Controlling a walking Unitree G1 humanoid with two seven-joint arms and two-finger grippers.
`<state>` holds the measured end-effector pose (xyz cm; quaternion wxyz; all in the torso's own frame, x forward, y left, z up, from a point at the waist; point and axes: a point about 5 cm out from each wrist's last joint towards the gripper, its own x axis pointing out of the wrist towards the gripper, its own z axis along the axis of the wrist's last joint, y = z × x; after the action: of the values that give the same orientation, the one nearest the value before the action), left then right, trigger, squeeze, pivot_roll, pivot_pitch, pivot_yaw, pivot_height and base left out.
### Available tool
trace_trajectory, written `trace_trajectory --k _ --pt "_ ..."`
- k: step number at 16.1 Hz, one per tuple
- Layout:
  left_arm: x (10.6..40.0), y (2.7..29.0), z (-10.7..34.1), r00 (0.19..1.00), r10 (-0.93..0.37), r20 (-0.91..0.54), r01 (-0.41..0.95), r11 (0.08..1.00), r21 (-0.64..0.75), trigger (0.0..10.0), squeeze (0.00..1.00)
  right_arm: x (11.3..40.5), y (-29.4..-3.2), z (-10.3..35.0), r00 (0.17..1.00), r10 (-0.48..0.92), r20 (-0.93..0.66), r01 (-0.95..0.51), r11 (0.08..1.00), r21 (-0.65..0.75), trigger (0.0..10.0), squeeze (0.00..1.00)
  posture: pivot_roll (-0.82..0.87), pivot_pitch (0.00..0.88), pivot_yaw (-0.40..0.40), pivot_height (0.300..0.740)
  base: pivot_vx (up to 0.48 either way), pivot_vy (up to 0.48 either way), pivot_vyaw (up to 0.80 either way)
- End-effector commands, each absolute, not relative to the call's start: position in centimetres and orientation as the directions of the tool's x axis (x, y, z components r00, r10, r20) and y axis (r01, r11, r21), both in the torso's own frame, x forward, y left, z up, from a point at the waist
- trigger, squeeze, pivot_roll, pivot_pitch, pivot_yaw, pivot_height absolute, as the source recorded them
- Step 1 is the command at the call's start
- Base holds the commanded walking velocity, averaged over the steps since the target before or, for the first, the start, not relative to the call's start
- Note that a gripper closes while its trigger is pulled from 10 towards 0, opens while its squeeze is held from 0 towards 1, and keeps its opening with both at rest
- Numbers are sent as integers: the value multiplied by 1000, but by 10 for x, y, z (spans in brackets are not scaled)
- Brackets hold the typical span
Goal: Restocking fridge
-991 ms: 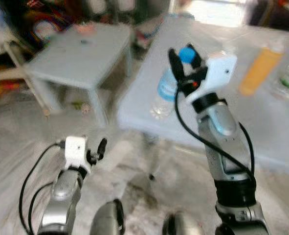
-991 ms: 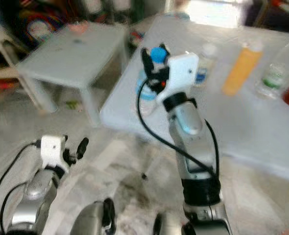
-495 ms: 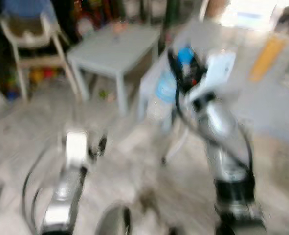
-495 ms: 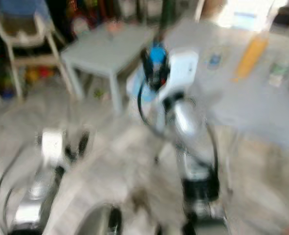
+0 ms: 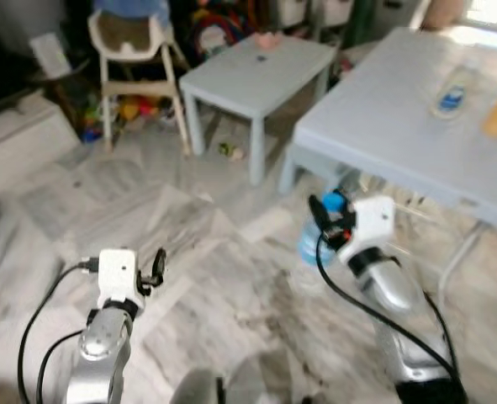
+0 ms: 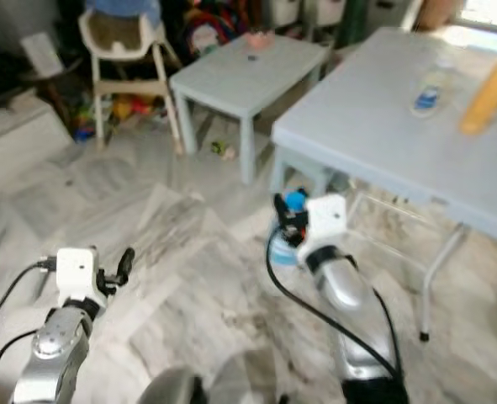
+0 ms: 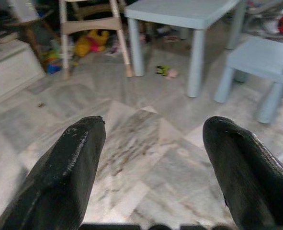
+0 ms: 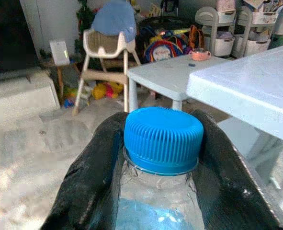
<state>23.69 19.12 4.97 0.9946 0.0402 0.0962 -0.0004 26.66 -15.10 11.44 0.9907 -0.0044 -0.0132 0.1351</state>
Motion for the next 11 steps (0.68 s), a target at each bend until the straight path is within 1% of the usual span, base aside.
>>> trace_trajectory --k 1,2,3,4,5,8,11 --pt "235 197 50 982 32 -188 -12 994 106 10000 0 264 -145 115 957 284 53 -283 959 -25 10000 0 23 91 46 740 0 0 800" --pt "235 195 49 982 27 -187 -6 994 112 10000 0 262 -146 110 957 284 51 -282 958 -44 10000 0 23 87 42 740 0 0 800" --pt "238 192 52 986 5 -167 19 990 141 10000 0 258 -143 105 945 323 46 -319 945 -76 10000 0 30 84 36 740 0 0 800" --pt "242 190 57 990 -12 -137 39 981 192 10000 0 257 -141 102 943 330 37 -326 942 -82 10000 0 37 85 32 740 0 0 800" --pt "247 194 61 993 5 -121 19 980 200 10000 0 259 -141 102 944 328 41 -325 943 -79 10000 0 41 83 27 740 0 0 800" --pt "246 201 61 992 44 -122 -20 982 189 10000 0 267 -143 105 942 329 63 -323 942 -93 10000 0 46 81 22 740 0 0 800" --pt "242 192 58 992 45 -122 -23 985 171 10000 0 269 -143 107 941 330 76 -321 941 -103 10000 0 45 79 19 740 0 0 800"
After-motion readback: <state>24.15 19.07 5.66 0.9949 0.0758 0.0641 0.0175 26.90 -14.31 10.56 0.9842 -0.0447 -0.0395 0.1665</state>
